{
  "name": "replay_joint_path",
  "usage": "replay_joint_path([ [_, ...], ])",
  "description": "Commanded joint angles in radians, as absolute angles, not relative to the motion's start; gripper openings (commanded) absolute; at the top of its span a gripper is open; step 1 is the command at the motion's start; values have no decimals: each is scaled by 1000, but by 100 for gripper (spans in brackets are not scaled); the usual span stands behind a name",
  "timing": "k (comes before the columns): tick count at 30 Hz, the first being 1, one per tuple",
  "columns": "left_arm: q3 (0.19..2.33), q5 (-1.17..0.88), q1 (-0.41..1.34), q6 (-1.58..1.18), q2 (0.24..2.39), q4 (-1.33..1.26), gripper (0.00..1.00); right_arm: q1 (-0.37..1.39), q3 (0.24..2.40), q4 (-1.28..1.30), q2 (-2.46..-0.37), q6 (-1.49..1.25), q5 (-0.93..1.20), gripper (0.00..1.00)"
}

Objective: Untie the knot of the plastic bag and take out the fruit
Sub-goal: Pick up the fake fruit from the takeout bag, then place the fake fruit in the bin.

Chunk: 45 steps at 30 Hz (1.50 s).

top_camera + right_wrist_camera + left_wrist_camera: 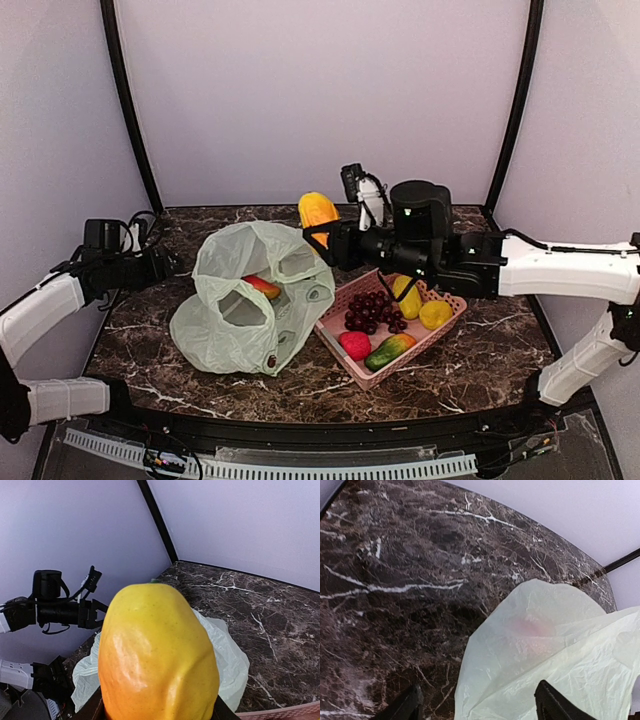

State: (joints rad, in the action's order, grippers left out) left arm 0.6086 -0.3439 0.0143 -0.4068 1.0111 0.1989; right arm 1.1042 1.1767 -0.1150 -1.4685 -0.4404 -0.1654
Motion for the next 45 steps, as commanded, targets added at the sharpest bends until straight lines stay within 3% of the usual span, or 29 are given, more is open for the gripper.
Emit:
replay_joint_path([
  [1, 759, -238, 5, -245, 961, 365, 80, 1073, 1093, 74, -1393, -505, -302, 13],
  [7, 887, -272, 5, -110, 953, 339, 82, 993, 982, 243, -1363, -681, -288, 12],
  [17, 838, -266, 5, -47, 952, 211, 82, 867, 856, 298, -1395, -824, -270, 13],
  [33, 828, -215, 5, -16, 936, 246, 82, 728, 945, 285, -1562, -684, -181, 21],
  [35, 826, -225, 5, -15, 936, 243, 82, 727, 958, 284, -1571, -677, -181, 27],
  [38, 824, -241, 5, -15, 942, 237, 82, 724, 970, 283, -1578, -668, -185, 48],
  [45, 821, -279, 6, -16, 949, 228, 82, 719, 971, 284, -1579, -668, -191, 70],
])
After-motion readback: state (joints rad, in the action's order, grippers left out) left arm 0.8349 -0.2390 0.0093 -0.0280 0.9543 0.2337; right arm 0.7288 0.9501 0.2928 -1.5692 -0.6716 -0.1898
